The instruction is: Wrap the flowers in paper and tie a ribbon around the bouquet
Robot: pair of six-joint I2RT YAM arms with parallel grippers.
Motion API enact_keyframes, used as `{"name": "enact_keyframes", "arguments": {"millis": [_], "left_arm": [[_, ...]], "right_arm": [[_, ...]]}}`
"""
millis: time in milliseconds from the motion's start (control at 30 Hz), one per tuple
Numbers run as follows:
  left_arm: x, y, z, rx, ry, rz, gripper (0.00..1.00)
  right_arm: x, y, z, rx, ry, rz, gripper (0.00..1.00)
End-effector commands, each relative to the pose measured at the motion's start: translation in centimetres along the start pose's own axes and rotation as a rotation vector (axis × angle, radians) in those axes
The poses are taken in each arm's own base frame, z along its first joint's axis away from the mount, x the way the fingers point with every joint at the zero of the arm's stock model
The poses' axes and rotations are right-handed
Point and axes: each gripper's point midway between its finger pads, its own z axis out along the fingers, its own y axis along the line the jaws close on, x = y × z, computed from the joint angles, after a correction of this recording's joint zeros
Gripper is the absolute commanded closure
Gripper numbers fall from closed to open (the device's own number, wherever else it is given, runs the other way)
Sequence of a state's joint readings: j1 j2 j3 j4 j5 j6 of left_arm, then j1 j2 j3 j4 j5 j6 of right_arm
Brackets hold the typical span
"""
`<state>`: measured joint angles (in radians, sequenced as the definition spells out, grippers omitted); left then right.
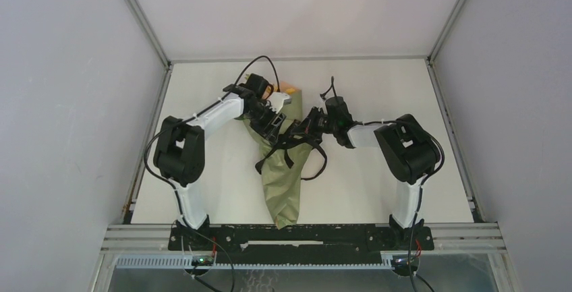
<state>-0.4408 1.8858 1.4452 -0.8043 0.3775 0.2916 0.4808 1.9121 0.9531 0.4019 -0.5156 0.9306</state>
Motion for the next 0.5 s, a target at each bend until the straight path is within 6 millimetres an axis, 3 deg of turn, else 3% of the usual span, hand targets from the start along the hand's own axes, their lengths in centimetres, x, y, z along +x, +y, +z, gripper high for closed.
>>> {"name": "enact_keyframes", "arguments": {"millis": [0,67,167,367,433,467], "left_arm": [[-1.2,-1.2,-0.3,0.048,-0.046,0.012,0.38],[-1.4,-1.0,0.1,0.023,-0.049,0.020,0.40],[-0.8,0.0,1.3,-0.021,-0.018,0.019,0.54],[0.5,0.4,2.6,-0.023,0.035,0.024,0.62],[0.3,0.3,2.7,-0.021,0.032,0.032,0.77],[0.2,0.4,2.6,-0.026,0.031,0.034,0.92]], "right_arm": [[-1.6,0.6,0.3,-0.015,-0.040,-0.007,1.00],[-1.5,0.7,0.3,-0.020,-0.036,-0.009,1.00],[-1.5,1.0,0.1,-0.024,-0.034,-0.019,1.00],[-2.3,1.1,-0.6,-0.022,-0.051,-0.037,1.00],[-2.8,0.7,-0.8,-0.017,-0.061,-0.029,1.00],[-3.1,0.6,-0.8,-0.018,-0.064,-0.027,1.00]]}}
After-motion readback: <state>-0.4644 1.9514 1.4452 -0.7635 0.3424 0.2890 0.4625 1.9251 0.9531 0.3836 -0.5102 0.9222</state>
